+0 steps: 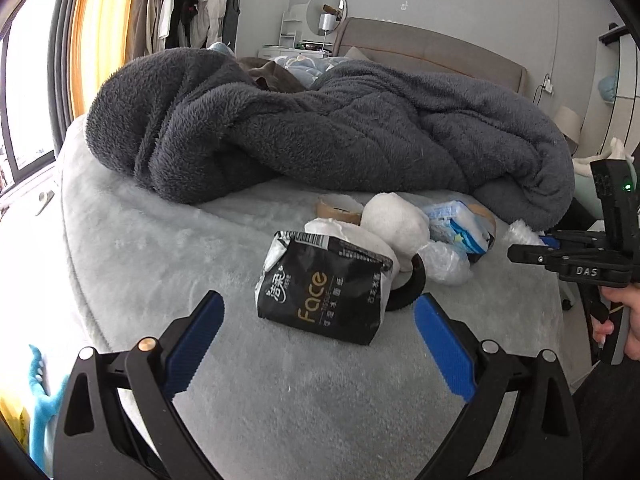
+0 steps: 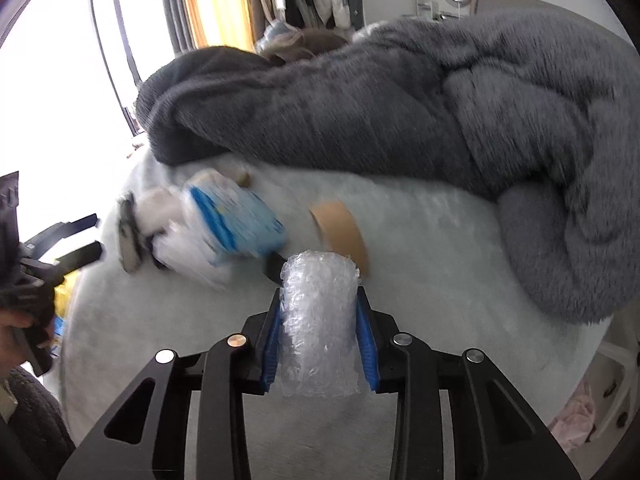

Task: Collect trash
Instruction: 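Grasp the black tissue pack with the left gripper while right holds bubble wrap, then carry both items over the teal bin and open both grippers, then withdraw both grippers from the bin back toward the bed, then grasp the white tissue wad with left gripper while right grasps the tape roll, then carry the tissue wad and tape roll over the teal bin and release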

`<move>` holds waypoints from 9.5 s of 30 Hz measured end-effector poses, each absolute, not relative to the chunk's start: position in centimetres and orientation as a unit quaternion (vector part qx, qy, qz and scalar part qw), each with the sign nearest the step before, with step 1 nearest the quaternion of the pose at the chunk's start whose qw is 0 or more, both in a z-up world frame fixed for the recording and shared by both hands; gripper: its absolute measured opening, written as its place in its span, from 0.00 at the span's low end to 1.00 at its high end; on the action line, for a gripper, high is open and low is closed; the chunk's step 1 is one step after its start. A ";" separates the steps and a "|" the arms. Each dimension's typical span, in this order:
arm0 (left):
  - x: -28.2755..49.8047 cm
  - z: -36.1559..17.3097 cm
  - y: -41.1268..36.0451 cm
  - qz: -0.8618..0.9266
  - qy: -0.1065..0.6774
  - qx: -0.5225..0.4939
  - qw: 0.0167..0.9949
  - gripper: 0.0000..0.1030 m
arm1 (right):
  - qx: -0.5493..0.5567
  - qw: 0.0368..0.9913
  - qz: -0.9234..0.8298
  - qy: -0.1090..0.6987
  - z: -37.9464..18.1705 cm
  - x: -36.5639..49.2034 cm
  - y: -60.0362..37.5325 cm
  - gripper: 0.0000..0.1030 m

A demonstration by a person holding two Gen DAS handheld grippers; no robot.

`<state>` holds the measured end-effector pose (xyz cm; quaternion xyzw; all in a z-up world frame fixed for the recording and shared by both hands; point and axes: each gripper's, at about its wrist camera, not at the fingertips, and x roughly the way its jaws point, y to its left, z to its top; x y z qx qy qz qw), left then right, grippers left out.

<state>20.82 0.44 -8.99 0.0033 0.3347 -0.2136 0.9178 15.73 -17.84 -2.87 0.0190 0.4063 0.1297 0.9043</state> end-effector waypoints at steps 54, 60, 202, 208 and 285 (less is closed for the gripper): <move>18.0 -7.3 10.9 -0.173 0.356 -0.091 0.914 0.10 | 0.009 0.888 0.315 0.335 6.2 18.1 4.3 0.33; 16.5 -7.4 14.2 -0.148 0.360 -0.092 0.917 0.10 | 0.000 0.877 0.338 0.342 5.6 17.8 8.2 0.33; 20.0 -3.5 8.7 -0.113 0.297 -0.147 0.937 0.88 | -0.046 0.903 0.237 0.355 2.4 20.0 -5.1 0.74; 21.9 -6.1 6.2 -0.138 0.330 -0.155 0.921 0.88 | -0.022 0.909 0.204 0.362 1.9 20.9 -9.3 0.74; 21.2 -6.5 8.7 -0.139 0.341 -0.128 0.921 0.30 | -0.075 0.916 0.147 0.365 2.6 23.8 -9.7 0.20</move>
